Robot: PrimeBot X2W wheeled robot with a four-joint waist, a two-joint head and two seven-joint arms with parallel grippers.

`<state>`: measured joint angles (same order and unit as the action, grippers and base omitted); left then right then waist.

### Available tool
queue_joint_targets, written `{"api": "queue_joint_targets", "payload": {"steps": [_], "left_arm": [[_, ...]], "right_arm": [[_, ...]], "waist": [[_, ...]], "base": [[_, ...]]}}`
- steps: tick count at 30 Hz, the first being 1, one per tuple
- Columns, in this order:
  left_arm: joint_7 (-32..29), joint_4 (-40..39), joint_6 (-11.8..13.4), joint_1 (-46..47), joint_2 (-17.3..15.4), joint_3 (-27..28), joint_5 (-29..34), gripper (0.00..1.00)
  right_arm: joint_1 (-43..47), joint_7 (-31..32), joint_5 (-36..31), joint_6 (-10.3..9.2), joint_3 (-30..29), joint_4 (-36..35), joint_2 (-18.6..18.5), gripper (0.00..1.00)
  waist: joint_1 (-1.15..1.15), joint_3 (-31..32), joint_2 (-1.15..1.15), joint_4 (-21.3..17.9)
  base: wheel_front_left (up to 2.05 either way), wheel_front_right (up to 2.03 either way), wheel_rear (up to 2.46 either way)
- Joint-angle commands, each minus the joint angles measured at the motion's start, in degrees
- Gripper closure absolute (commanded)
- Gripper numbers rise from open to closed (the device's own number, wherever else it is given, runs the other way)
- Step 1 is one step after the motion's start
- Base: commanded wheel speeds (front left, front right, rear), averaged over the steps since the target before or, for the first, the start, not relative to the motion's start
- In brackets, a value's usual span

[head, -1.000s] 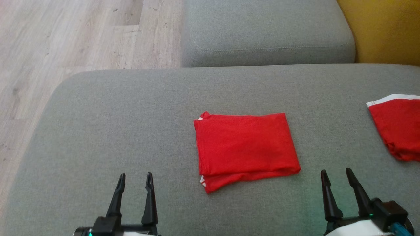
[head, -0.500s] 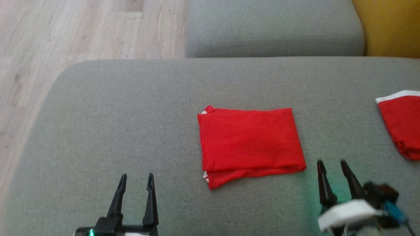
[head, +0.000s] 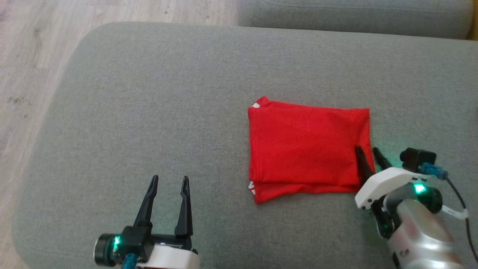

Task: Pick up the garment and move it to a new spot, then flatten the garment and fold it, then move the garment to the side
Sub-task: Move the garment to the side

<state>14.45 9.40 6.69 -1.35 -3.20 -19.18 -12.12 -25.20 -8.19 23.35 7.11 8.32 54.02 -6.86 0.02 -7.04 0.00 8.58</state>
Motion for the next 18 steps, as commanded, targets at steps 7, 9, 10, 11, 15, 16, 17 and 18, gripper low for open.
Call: {"api": "queue_joint_targets", "payload": {"steps": [7,9,10,11,15,16,17,18], "left_arm": [[0.5,-1.5,1.0,2.0,0.3,1.8,0.1,0.0],[0.5,-2.1,1.0,2.4,0.3,2.2,0.6,0.0],[0.5,-2.3,1.0,2.7,0.3,2.3,0.8,0.0],[0.5,-2.5,0.9,3.0,0.3,2.5,1.0,0.0],[0.5,-3.1,0.6,5.0,0.3,3.0,1.8,0.0],[0.5,-3.2,0.5,5.6,0.3,3.1,1.9,0.0],[0.5,-3.2,0.5,5.6,0.3,3.1,1.9,0.0],[0.5,-3.3,0.4,6.2,0.3,3.3,2.1,0.0]], "right_arm": [[-3.5,-5.0,2.0,0.37,6.2,2.2,-1.9,1.0],[-5.5,-6.0,0.0,0.37,7.7,2.2,-6.2,1.0],[-6.4,-6.1,-0.5,0.37,7.8,2.2,-7.8,1.0],[-7.2,-6.3,-0.9,0.37,7.9,2.1,-9.6,1.0],[-10.9,-6.6,-2.6,0.37,6.9,1.3,-17.1,1.0],[-11.8,-6.6,-3.0,0.37,6.4,1.1,-18.9,1.0],[-11.8,-6.6,-3.0,0.37,6.4,1.1,-18.9,1.0],[-12.6,-6.7,-3.5,0.37,5.8,0.9,-20.7,1.0]], "waist": [[-0.02,-0.7,0.0,-3.2],[-0.02,-1.8,0.0,-5.9],[-0.02,-2.4,0.0,-6.8],[-0.02,-3.0,0.0,-7.7],[-0.02,-6.3,0.0,-10.8],[-0.02,-7.2,0.0,-11.4],[-0.02,-7.2,0.0,-11.4],[-0.02,-8.0,0.0,-11.9]], "base": [[0.0,0.0,0.0],[0.0,0.0,0.0],[0.0,0.0,0.0],[0.0,0.0,0.0],[0.0,0.0,0.0],[0.0,0.0,0.0],[0.0,0.0,0.0],[0.0,0.0,0.0]]}}
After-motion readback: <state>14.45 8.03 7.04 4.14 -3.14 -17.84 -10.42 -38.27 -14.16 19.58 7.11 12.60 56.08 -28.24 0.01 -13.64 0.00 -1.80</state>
